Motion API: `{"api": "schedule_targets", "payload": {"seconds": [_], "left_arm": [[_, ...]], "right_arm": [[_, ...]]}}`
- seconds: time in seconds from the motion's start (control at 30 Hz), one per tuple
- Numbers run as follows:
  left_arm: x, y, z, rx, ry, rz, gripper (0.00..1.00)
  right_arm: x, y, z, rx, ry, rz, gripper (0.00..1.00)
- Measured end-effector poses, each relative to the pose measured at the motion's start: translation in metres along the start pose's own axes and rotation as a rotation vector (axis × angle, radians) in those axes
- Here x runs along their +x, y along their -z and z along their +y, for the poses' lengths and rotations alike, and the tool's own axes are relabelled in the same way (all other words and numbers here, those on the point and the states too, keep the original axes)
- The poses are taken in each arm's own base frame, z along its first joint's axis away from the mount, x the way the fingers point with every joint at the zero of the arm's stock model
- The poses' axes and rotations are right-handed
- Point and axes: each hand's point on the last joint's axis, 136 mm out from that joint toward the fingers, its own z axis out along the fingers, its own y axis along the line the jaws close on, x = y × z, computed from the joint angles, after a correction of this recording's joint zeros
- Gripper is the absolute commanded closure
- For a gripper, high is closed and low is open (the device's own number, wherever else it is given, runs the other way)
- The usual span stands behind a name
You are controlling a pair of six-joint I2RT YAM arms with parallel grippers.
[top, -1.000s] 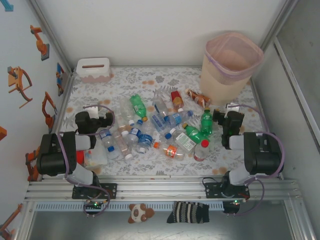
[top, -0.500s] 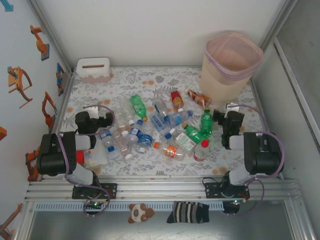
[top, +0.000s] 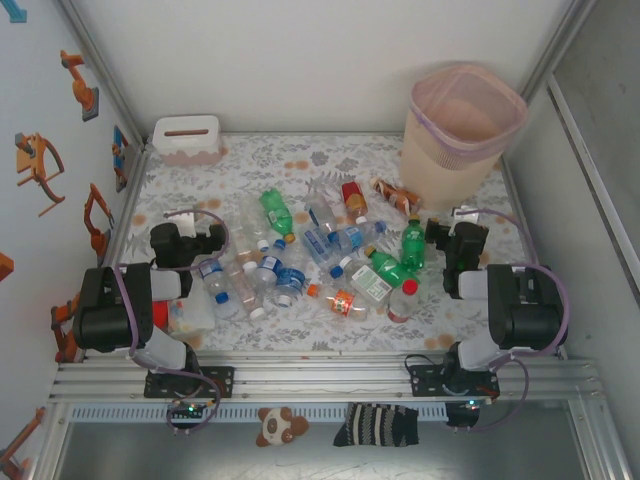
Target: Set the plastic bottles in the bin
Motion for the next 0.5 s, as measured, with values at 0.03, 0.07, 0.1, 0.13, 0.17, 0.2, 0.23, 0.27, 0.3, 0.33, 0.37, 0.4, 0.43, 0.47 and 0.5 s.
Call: {"api": "schedule_targets", "payload": {"seconds": [0.03,0.07,0.1,0.13,0.17,0.2,0.23,0.27,0.3,0.33,0.37,0.4,0.43,0.47,0.5], "left_arm": [[0.000,0.000,0.001,-0.004,0.000,0.000,0.03],[0.000,0.000,0.001,-0.008,0.000,0.001,0.03],[0.000,0.000,0.001,-0.011,0.000,0.002,0.03],[0.001,0.000,0.002,-0.016,0.001,0.008,0.03],[0.002,0.000,0.003,-0.021,0.003,0.017,0.03],[0.001,0.000,0.004,-0.024,0.004,0.023,0.03],[0.000,0.000,0.004,-0.028,0.006,0.031,0.03],[-0.004,0.000,0.005,-0.031,0.006,0.033,0.03],[-0.008,0.000,0.005,-0.032,0.006,0.030,0.03],[-0.014,0.001,0.005,-0.034,0.005,0.024,0.03],[-0.019,0.001,0.005,-0.036,0.004,0.018,0.03],[-0.025,0.003,0.005,-0.038,0.003,0.011,0.03],[-0.030,0.004,0.006,-0.042,0.005,0.005,0.03],[-0.033,0.006,0.006,-0.047,0.005,0.002,0.03],[-0.035,0.008,0.007,-0.056,0.008,0.003,0.03]], "right_arm": [[0.000,0.000,0.000,0.001,0.000,0.002,0.01],[0.002,0.000,-0.001,0.005,-0.001,0.008,0.02],[0.002,0.000,-0.002,0.009,-0.001,0.014,0.02],[0.003,0.001,-0.002,0.012,-0.001,0.017,0.03],[0.003,0.001,-0.003,0.015,-0.001,0.018,0.03],[0.002,0.001,-0.003,0.017,-0.001,0.018,0.03],[0.002,0.002,-0.004,0.020,-0.003,0.017,0.03],[0.001,0.002,-0.004,0.024,-0.004,0.017,0.03],[0.001,0.003,-0.005,0.027,-0.004,0.016,0.03],[-0.001,0.004,-0.006,0.030,-0.006,0.015,0.03],[-0.003,0.005,-0.007,0.034,-0.009,0.010,0.03],[-0.005,0.007,-0.008,0.038,-0.013,0.006,0.03],[-0.008,0.008,-0.009,0.043,-0.014,0.000,0.03],[-0.011,0.010,-0.009,0.046,-0.016,-0.006,0.03],[-0.014,0.011,-0.010,0.049,-0.017,-0.010,0.03]]}}
